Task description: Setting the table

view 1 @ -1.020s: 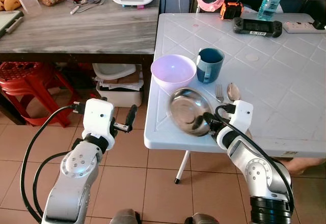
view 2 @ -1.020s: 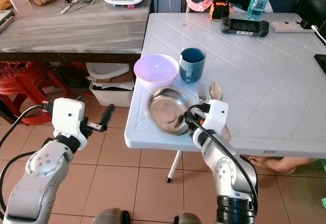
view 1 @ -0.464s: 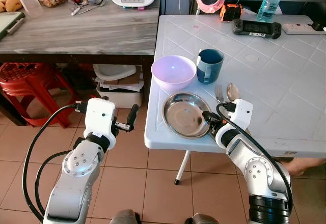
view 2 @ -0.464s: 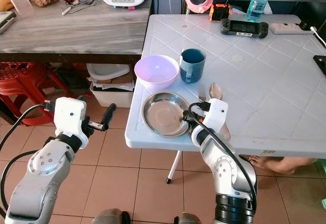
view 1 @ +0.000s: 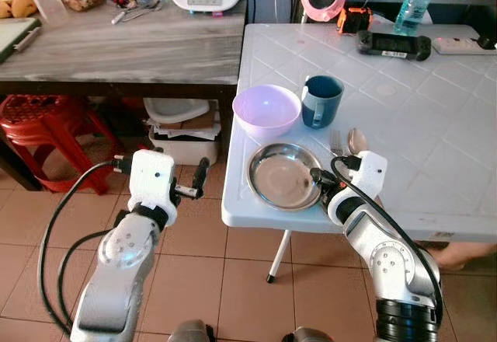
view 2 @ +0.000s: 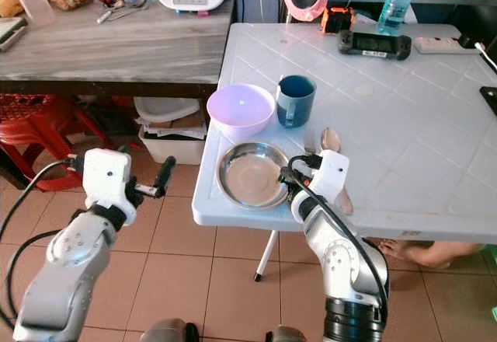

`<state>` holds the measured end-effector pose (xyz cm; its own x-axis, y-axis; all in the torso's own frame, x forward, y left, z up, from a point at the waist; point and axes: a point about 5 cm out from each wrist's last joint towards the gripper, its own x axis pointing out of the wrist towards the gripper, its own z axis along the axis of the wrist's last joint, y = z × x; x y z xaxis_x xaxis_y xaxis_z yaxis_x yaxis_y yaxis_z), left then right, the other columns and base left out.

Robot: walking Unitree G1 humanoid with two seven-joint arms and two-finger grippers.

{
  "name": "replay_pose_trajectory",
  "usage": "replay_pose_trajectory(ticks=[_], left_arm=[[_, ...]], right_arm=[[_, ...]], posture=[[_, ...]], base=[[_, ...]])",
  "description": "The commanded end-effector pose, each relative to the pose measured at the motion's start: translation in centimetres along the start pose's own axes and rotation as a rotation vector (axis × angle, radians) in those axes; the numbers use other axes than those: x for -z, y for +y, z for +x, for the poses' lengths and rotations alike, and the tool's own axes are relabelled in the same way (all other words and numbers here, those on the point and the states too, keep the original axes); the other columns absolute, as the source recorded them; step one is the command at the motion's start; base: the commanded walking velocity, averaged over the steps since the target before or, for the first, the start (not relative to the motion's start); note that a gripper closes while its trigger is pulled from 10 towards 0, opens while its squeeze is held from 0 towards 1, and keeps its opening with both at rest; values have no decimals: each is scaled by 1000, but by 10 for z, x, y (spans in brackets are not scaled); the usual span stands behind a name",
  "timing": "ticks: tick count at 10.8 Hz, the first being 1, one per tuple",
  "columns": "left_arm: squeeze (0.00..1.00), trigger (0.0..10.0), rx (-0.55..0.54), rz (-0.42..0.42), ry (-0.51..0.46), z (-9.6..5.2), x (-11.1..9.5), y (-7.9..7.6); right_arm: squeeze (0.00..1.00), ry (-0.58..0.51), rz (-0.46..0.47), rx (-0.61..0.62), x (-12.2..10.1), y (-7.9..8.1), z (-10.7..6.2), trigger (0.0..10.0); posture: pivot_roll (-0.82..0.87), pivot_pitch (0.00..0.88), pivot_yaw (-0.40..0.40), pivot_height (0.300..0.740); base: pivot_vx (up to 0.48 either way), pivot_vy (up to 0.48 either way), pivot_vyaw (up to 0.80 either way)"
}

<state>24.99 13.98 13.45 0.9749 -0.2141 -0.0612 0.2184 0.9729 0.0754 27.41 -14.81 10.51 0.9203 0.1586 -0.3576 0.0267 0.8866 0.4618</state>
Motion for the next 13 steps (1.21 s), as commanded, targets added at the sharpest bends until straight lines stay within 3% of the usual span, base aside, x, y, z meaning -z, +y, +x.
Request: replay_pose_trajectory(ticks=[1,4,5,7,9,11,13], left_arm=[[0,10000,-6,7,-20,5,-3,-1],[0,10000,-29,-32,-46,16,-3,-1],[0,10000,-44,-47,-45,17,-2,0],[0,10000,-72,-60,-42,19,0,2],[0,10000,-37,-71,-31,19,3,-1],[0,10000,-43,-60,-40,23,2,7],[0,10000,-46,-72,0,20,9,9]], right_arm=[[0,46,-17,61,9,-8,3,0],[0,10,9,120,6,-14,6,0],[0,14,-2,100,10,-9,5,10000],[0,9,-9,78,15,-1,2,10000],[0,9,1,86,18,-3,-1,10000],[0,6,5,94,19,-6,-2,10000],[0,-78,-26,50,9,1,-3,10000]], posture=[[20,0,32,740],[17,0,11,740],[11,0,14,740],[-1,0,21,740],[-4,0,24,740],[-2,0,24,740],[-8,0,22,740]], base=[[0,0,0],[0,0,0],[0,480,0],[0,480,0],[0,480,0],[0,480,0],[0,452,0]])
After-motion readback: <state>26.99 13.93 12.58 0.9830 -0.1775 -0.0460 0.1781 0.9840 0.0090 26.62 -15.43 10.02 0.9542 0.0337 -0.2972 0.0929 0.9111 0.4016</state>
